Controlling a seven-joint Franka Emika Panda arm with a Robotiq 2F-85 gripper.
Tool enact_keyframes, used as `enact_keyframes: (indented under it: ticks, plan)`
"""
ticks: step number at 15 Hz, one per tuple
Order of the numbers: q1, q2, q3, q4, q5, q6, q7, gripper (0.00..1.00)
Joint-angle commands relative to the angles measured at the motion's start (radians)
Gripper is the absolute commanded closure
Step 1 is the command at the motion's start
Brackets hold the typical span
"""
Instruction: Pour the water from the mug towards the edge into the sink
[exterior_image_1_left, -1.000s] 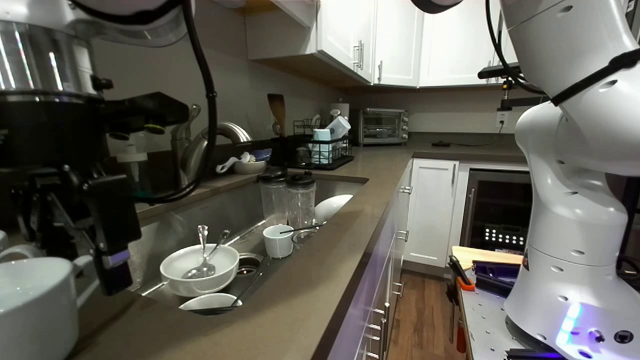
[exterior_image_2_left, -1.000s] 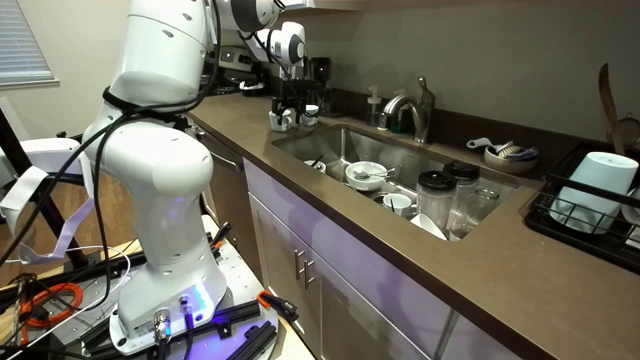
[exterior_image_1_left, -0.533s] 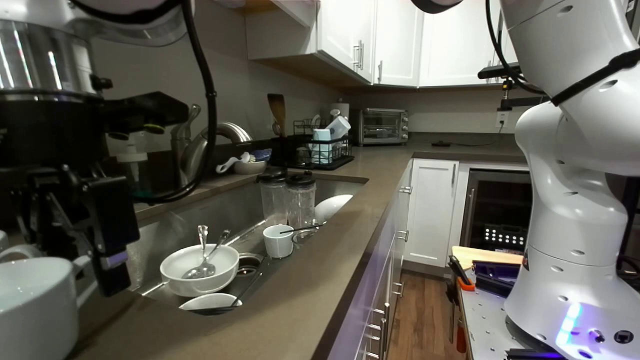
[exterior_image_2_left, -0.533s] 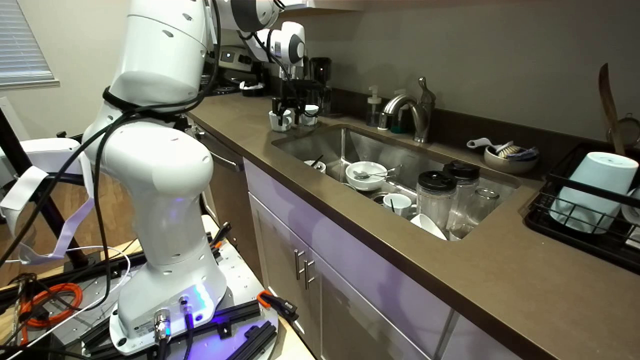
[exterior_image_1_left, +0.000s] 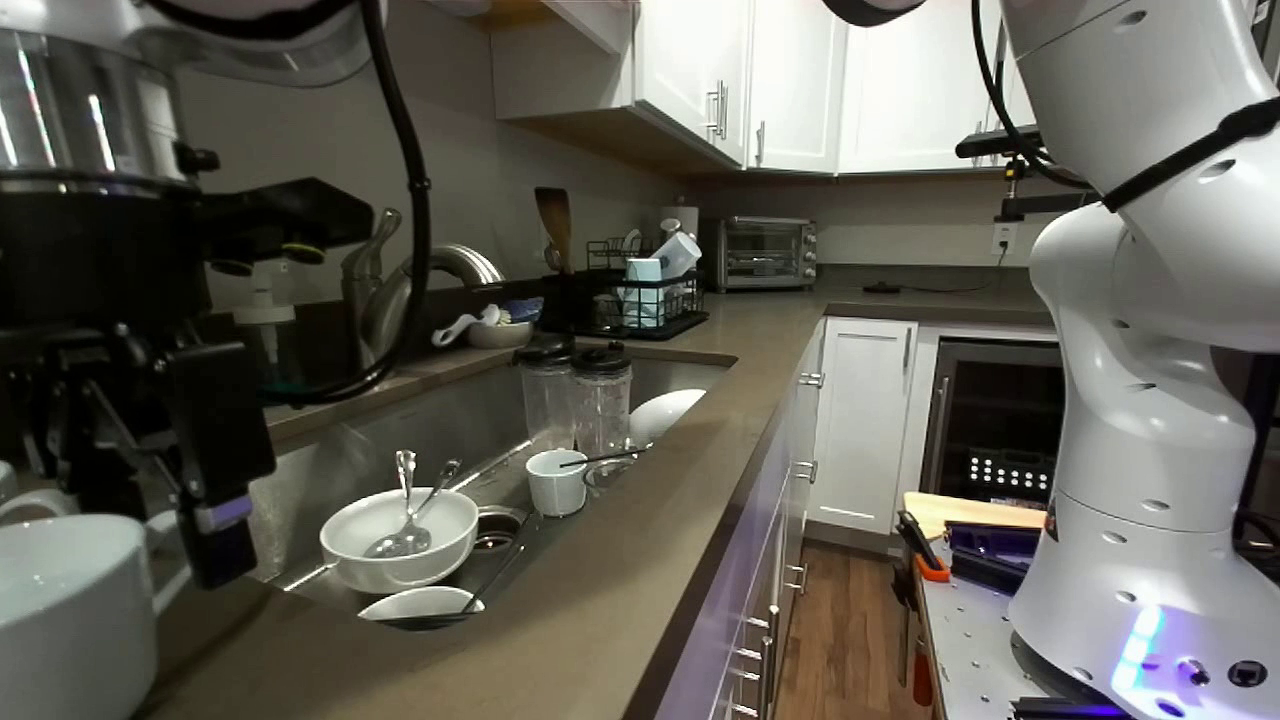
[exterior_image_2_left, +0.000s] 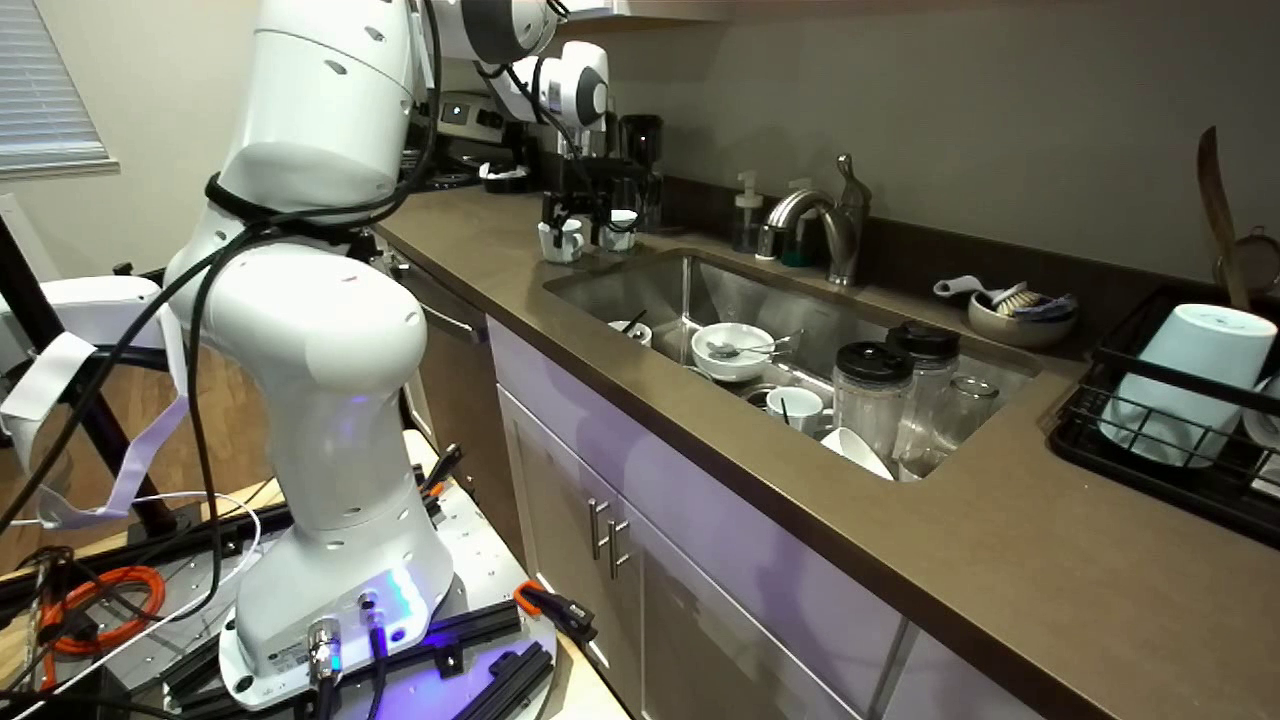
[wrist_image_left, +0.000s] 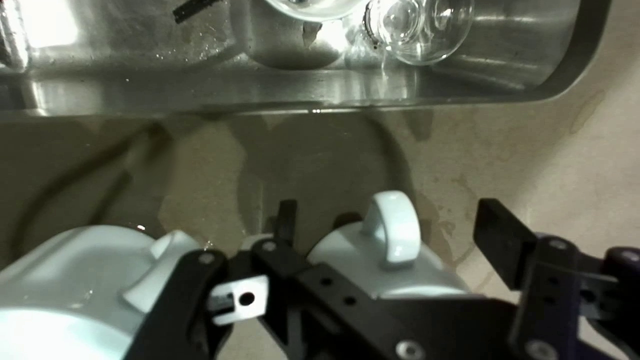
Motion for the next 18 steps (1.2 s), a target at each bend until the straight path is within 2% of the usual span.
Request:
enact_keyframes:
  ticks: [1, 9, 11, 13, 18]
  plan:
    - [0.006, -0.007, 0.0, 0.003, -0.001, 0.002, 0.007, 0.4]
    - [0.007, -0.011, 0.0, -0.001, -0.002, 0.005, 0.008, 0.93]
    - [0.007, -0.014, 0.0, -0.003, -0.003, 0.005, 0.01, 0.96]
    - [0.007, -0.019, 0.0, -0.007, -0.002, 0.006, 0.01, 0.93]
    - [0.009, -0.028, -0.001, -0.01, -0.006, 0.001, 0.017, 0.93]
